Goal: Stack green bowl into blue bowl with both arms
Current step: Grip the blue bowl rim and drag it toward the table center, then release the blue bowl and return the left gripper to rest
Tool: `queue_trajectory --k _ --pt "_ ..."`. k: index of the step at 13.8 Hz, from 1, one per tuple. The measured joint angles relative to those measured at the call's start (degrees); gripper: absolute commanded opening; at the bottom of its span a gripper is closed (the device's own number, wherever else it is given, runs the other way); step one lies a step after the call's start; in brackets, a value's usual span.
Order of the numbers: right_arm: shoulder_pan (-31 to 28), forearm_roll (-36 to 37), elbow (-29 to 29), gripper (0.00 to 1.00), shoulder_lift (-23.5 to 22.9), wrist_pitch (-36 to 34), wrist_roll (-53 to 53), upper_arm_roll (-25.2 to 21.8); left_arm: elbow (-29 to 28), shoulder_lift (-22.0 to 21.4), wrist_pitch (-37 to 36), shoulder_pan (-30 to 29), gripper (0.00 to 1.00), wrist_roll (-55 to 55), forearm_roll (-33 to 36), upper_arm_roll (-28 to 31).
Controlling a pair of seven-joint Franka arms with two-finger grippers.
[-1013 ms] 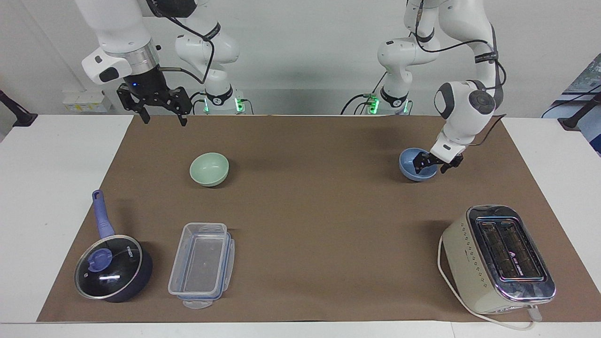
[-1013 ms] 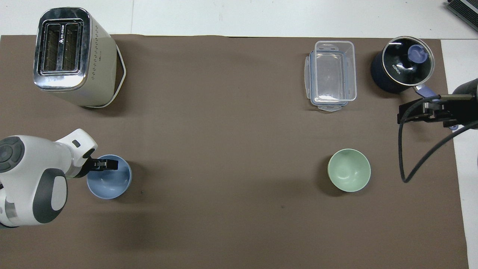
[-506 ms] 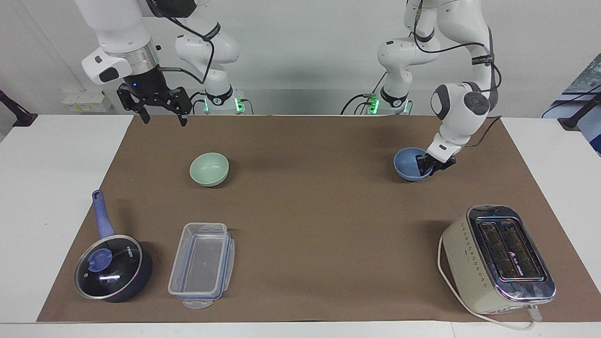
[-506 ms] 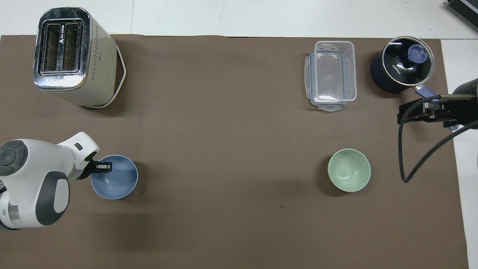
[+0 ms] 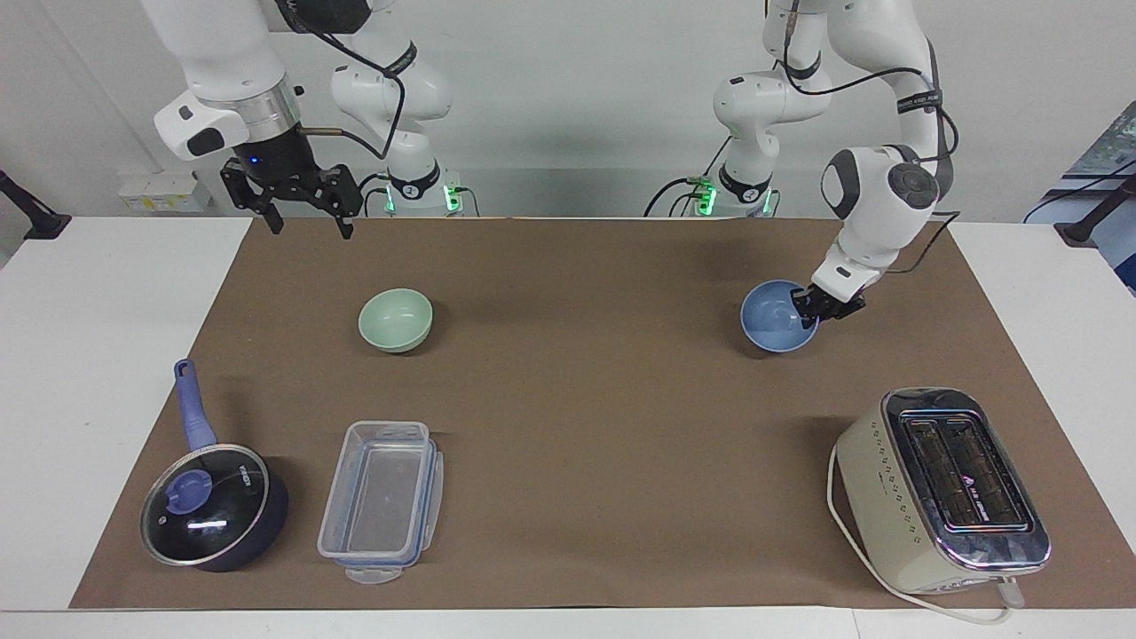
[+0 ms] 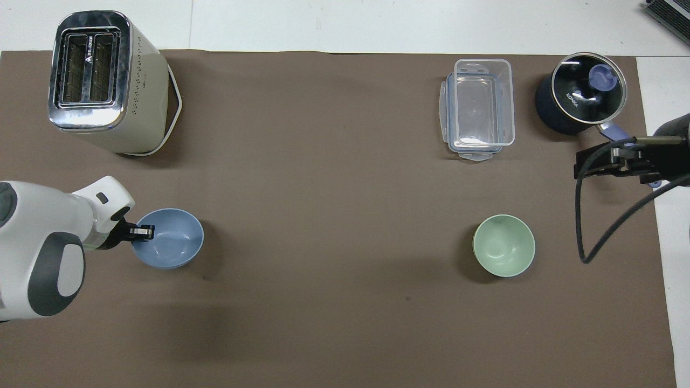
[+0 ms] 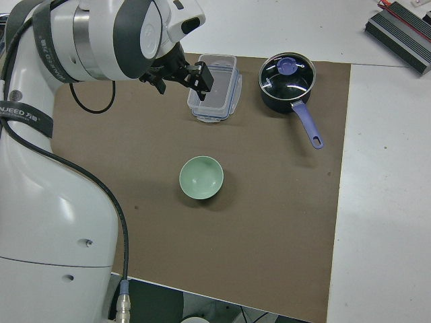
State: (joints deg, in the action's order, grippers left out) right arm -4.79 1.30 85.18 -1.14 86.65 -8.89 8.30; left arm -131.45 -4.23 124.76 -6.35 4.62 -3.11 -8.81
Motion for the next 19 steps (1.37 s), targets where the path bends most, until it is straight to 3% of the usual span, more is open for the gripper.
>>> queue_trajectory --k 5,11,13,19 --pt "-0.1 0.0 0.0 1.0 0.0 0.0 0.0 -0.4 15.0 -0.9 -15.9 0.9 0.0 0.0 -0.9 -0.8" --pt "-0.1 0.0 0.0 1.0 0.0 0.0 0.0 -0.6 16.7 -0.5 -17.0 9.3 0.0 -7.3 -2.6 -1.2" --pt "-0.1 0.0 0.1 1.0 0.0 0.0 0.0 -0.6 15.8 0.7 -13.8 13.5 0.0 -10.8 -2.6 -1.2" --pt "-0.1 0.0 0.1 1.0 0.0 0.0 0.0 -0.6 7.7 7.8 6.9 26.7 0.0 -24.3 -3.6 -1.4"
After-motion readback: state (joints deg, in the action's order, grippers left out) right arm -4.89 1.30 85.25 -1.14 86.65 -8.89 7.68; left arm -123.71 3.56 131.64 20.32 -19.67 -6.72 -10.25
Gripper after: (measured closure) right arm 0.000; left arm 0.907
